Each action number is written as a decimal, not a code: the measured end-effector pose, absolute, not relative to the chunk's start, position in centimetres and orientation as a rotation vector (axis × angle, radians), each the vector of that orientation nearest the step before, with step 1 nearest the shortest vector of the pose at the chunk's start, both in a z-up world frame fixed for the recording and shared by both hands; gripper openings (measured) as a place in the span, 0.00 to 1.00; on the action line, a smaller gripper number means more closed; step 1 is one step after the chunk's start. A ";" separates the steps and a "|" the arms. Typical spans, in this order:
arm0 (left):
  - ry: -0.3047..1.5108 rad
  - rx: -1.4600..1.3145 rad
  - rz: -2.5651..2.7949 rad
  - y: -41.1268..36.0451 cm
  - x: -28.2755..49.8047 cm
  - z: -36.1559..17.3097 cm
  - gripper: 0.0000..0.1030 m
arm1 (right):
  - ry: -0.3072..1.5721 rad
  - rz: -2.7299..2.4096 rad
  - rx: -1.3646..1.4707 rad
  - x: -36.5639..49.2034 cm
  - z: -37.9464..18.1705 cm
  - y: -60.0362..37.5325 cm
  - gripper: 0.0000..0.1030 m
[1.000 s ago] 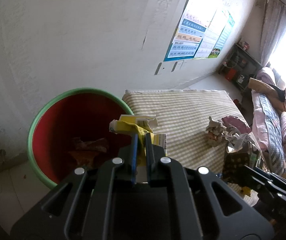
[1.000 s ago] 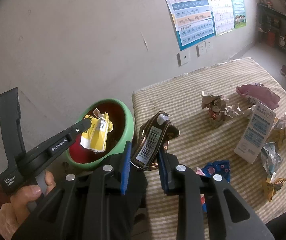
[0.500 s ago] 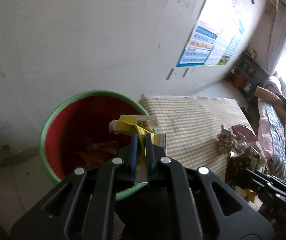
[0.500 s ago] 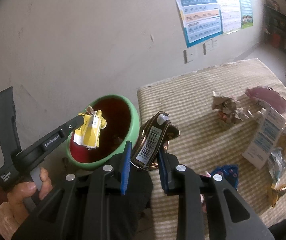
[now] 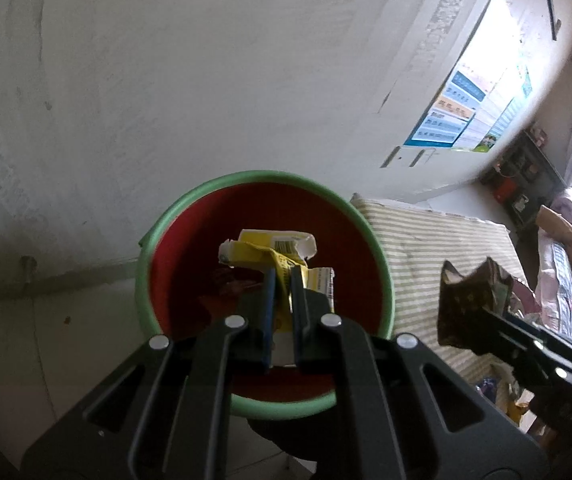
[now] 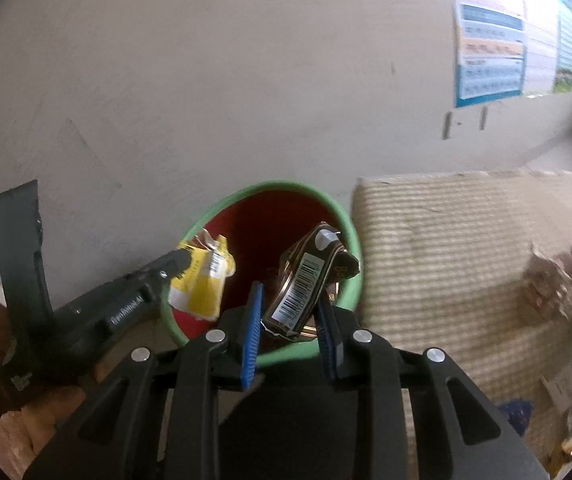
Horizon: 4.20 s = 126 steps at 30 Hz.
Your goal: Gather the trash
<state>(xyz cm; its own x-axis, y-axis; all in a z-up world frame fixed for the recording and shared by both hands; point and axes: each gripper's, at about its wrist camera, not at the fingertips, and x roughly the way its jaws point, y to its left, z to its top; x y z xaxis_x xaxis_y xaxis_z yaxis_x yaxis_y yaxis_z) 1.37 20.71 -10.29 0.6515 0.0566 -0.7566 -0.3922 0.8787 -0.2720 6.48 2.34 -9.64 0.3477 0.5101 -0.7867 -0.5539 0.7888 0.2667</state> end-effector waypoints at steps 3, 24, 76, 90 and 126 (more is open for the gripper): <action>0.829 -0.454 0.286 21.3 1.4 -10.5 0.07 | 1.000 0.711 -0.060 7.0 -9.7 3.6 0.26; 0.826 -0.491 0.231 18.9 1.2 -9.7 0.41 | 0.991 0.575 0.060 5.3 -9.5 -5.8 0.40; 1.132 -0.201 -0.277 -2.3 2.5 -15.0 0.16 | 1.036 -0.131 0.308 12.1 -16.3 -24.3 0.59; 1.145 -0.206 -0.286 -2.3 2.9 -15.8 0.16 | 1.015 0.068 0.335 9.0 -15.2 -24.2 0.53; 1.108 -0.205 -0.242 -1.8 2.9 -15.0 0.16 | 0.954 0.242 0.274 2.4 -11.2 -20.5 0.53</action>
